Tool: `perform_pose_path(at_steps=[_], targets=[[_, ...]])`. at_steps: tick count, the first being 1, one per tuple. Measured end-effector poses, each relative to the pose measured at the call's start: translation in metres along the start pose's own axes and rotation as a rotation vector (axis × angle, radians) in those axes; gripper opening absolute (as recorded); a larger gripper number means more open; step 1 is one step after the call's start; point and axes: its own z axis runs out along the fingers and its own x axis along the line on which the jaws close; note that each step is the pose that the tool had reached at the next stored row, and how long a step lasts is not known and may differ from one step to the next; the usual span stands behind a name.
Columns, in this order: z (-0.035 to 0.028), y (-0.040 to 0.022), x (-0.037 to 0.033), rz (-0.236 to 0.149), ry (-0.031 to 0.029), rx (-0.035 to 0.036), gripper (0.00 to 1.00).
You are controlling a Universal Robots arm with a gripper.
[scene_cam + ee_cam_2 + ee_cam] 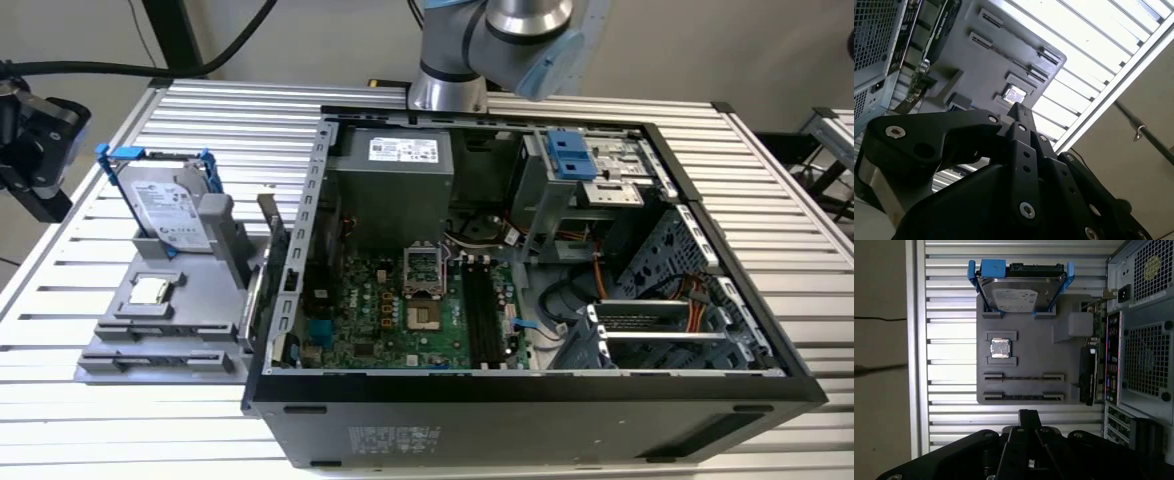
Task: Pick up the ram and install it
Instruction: 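Reach for the ram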
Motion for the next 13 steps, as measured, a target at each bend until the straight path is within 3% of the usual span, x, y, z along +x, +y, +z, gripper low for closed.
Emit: perform_pose_path(at_steps=[10,13], targets=[[0.0000,0.0000,0.0000,-0.001,0.0013,0.0000,0.00],[0.0000,0.0000,0.0000,-0.020,0.0023,-0.0003,0.00]])
